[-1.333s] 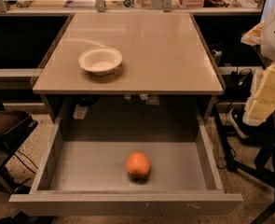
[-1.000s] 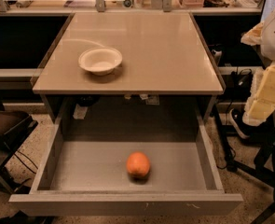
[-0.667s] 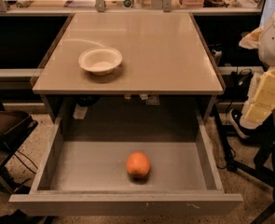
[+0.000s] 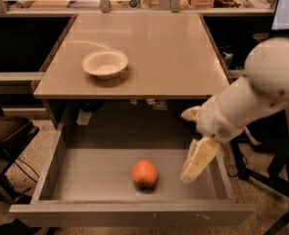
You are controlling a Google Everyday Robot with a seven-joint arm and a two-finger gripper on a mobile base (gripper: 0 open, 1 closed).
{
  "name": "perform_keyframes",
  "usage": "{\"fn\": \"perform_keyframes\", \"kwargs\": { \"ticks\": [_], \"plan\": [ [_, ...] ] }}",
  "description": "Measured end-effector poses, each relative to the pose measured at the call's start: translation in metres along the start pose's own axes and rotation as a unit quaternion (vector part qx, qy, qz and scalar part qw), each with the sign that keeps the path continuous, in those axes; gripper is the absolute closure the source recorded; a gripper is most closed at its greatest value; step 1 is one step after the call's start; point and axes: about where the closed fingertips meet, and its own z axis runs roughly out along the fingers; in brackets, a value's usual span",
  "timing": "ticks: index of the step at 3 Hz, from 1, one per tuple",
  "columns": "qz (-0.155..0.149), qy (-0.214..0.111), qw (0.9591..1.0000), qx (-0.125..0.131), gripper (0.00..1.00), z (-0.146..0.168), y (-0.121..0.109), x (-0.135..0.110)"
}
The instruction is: Pick orange from top drawer and place on counter
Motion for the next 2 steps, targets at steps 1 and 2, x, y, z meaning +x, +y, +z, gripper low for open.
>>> {"fn": "perform_keyframes", "kwargs": {
  "ticks": [1,2],
  "plan": [
    [0.027,-0.029,0.9983,-0.042,0.0,0.061,0.0061,0.0112],
    [0.028,-0.028,0.9984,-0.041,0.0,0.0608,0.0059,0.0122]
  ]
}}
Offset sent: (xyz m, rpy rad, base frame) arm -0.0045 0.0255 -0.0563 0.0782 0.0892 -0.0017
